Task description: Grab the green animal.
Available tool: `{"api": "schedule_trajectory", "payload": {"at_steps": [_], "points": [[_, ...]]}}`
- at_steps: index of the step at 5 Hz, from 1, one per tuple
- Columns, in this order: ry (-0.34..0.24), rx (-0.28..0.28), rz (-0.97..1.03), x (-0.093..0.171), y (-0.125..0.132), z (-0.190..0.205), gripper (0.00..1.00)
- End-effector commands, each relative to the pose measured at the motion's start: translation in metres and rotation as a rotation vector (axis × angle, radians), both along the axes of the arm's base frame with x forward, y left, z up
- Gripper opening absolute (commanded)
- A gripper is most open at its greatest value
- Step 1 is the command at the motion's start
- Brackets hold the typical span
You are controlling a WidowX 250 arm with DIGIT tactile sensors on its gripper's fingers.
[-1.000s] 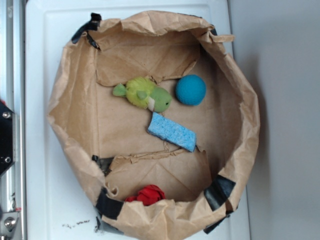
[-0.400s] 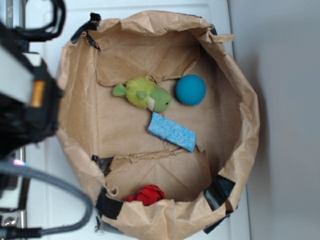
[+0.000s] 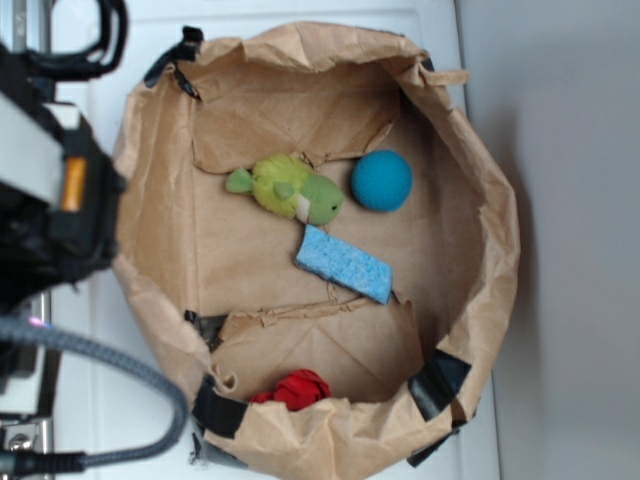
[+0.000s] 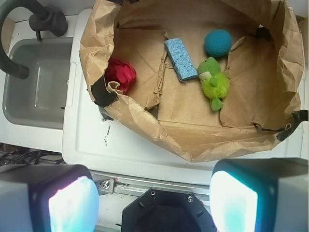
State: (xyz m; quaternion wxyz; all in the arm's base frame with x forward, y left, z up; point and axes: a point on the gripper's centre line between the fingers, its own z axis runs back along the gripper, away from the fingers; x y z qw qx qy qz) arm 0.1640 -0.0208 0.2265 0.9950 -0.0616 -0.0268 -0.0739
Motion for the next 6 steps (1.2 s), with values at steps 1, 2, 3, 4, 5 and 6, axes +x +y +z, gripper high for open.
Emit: {"api": "schedule_trajectory", "payload": {"at_steps": [1, 2, 3, 4, 5, 6], "points": [[-0.203, -0.110, -0.188, 0.084, 0.031, -0.026, 1.00], [-0.266, -0.112, -0.246, 0.098, 0.037, -0.051, 1.00], [-0.285, -0.054, -0.310, 0.105, 0.053, -0.081, 1.00], [-0.267, 0.035, -0.326, 0.097, 0.057, -0.098, 1.00], [-0.267, 0.035, -0.326, 0.097, 0.057, -0.098, 1.00], [-0.267, 0.035, -0.326, 0.097, 0.057, -0.098, 1.00]]}}
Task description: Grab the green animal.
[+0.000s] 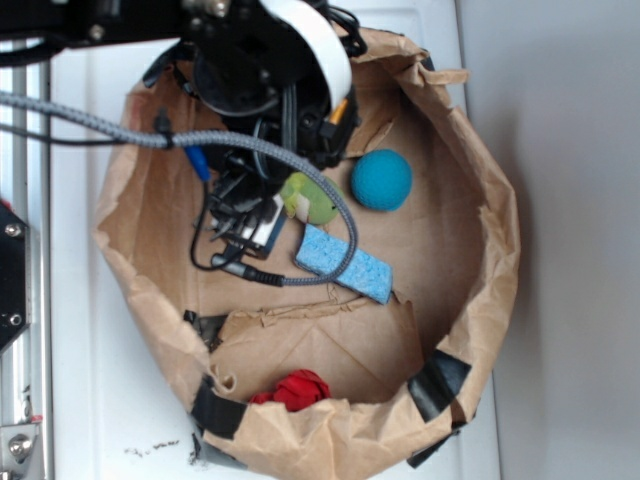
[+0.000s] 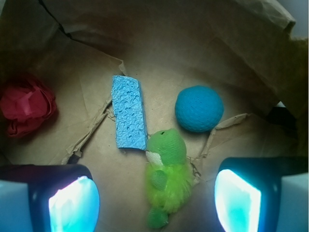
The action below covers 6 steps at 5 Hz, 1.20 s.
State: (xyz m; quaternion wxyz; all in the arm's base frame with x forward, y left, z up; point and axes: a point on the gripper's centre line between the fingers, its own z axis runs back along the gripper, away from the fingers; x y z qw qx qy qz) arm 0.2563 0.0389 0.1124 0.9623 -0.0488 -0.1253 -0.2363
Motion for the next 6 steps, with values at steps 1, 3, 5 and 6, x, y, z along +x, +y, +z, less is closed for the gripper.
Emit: {"api": "schedule_trajectory", "payload": {"at_steps": [1, 3, 5, 6], "points": [[-0.048, 0.012, -0.008, 0.005, -0.003, 0.016, 1.00], [-0.117, 0.102, -0.080, -0.001, -0.008, -0.048, 1.00], [-0.137, 0.141, -0.082, 0.014, -0.009, -0.081, 1.00], [-0.149, 0.175, -0.072, 0.023, -0.011, -0.095, 1.00]]}}
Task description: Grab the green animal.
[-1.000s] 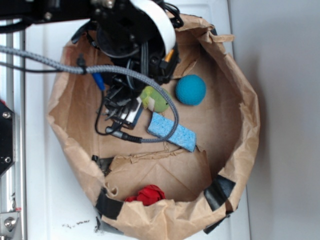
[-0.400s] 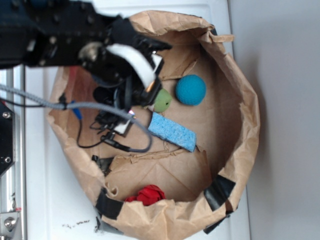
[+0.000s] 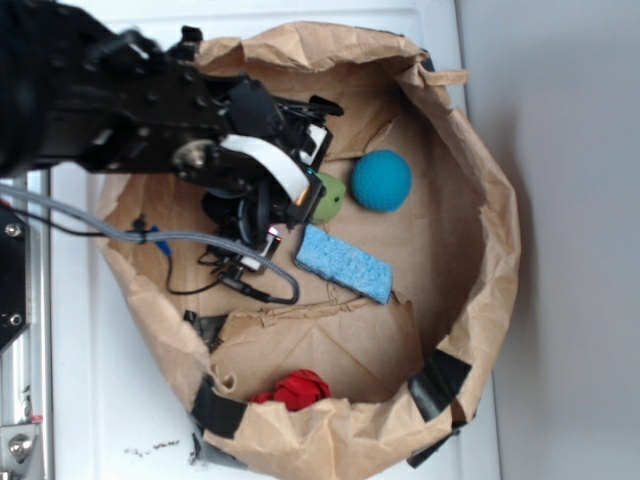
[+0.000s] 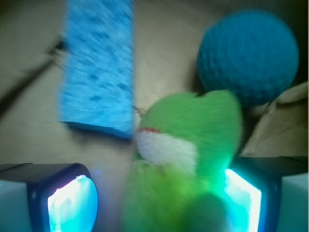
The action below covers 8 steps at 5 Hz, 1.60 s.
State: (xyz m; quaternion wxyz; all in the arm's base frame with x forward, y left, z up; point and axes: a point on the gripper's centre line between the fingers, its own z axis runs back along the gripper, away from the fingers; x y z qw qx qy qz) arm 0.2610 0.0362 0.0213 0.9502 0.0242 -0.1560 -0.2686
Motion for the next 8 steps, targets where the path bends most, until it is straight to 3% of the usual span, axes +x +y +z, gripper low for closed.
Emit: {"api": "schedule_trajectory", "payload": {"at_steps": [1, 2, 4, 6, 7, 8], "points": [[-0.049, 0.067, -0.014, 0.024, -0.008, -0.010, 1.00], [-0.077, 0.068, -0.009, 0.025, -0.004, -0.018, 0.00], [-0.135, -0.017, -0.057, 0.015, -0.001, 0.014, 0.00], [-0.132, -0.129, -0.033, -0.006, 0.004, 0.087, 0.00], [-0.094, -0.175, 0.075, -0.008, 0.006, 0.123, 0.00], [-0.057, -0.129, 0.192, -0.010, 0.006, 0.136, 0.00]]}}
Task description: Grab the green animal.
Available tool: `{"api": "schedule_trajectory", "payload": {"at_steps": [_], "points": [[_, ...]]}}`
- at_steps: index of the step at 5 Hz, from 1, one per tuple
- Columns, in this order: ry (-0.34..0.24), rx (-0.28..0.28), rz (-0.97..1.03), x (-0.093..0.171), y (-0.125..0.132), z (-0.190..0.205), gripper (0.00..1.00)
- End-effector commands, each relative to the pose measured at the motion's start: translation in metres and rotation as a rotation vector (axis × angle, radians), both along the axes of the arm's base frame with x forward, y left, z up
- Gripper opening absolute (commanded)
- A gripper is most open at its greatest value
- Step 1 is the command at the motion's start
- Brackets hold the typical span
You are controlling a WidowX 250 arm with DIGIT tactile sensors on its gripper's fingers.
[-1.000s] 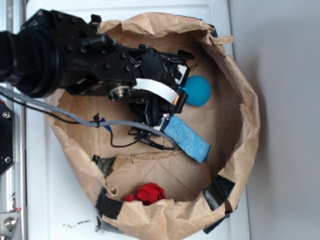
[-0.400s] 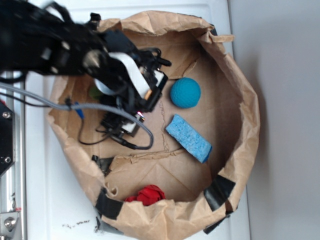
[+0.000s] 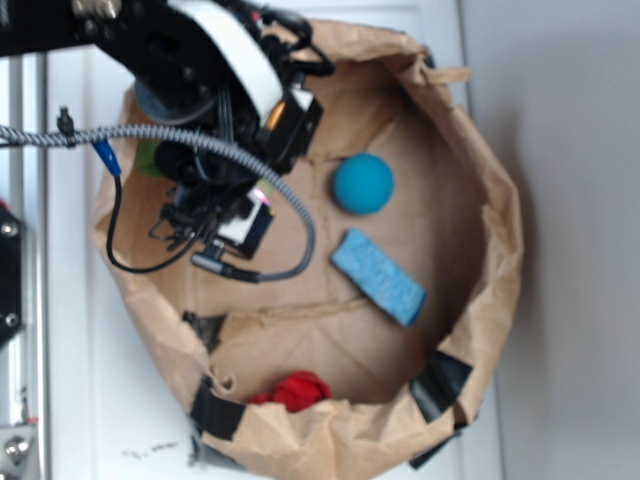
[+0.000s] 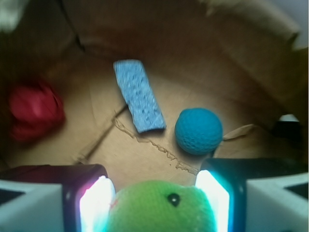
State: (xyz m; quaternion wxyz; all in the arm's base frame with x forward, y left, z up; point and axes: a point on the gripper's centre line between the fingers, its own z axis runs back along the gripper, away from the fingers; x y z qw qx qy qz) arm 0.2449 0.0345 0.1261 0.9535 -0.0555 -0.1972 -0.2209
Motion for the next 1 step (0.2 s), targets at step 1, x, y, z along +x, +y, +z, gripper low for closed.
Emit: {"api": "schedule_trajectory", "payload": {"at_steps": [1], "points": [[0.080, 0.117, 0.247, 0.0065, 0.0070, 0.0256, 0.00]]}}
